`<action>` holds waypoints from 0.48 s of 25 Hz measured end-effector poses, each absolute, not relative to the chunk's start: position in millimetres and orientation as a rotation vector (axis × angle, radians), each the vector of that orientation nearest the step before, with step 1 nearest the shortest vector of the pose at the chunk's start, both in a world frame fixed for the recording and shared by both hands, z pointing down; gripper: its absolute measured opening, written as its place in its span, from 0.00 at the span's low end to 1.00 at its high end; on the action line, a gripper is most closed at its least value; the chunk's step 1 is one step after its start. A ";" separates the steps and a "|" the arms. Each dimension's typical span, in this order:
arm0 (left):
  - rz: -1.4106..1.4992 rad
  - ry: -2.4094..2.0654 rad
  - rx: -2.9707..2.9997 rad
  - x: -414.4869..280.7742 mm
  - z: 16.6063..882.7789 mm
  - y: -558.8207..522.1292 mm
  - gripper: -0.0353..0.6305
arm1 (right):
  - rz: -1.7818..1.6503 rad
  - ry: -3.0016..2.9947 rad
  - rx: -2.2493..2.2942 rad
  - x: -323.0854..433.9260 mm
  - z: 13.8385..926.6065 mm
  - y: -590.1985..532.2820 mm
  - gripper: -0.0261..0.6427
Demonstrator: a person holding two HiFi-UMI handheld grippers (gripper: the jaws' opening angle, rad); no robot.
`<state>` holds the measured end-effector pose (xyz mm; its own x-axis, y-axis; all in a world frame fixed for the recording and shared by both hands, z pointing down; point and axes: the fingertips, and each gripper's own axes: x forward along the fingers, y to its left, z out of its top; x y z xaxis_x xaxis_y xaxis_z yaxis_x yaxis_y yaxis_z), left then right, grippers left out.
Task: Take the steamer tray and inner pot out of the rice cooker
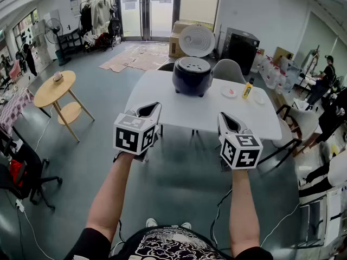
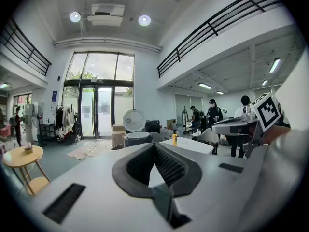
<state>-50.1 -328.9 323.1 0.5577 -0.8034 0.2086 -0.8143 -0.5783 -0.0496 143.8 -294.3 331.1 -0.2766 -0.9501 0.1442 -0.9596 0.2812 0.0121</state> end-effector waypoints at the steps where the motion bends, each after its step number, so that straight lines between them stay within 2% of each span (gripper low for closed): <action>1: 0.325 -1.418 2.725 -50.0 323.3 -329.1 0.07 | 0.116 -2.414 1.811 144.0 331.1 -294.2 0.06; 12: 0.320 -1.427 2.728 -49.3 327.0 -330.2 0.07 | 0.107 -2.410 1.855 149.4 328.8 -294.3 0.07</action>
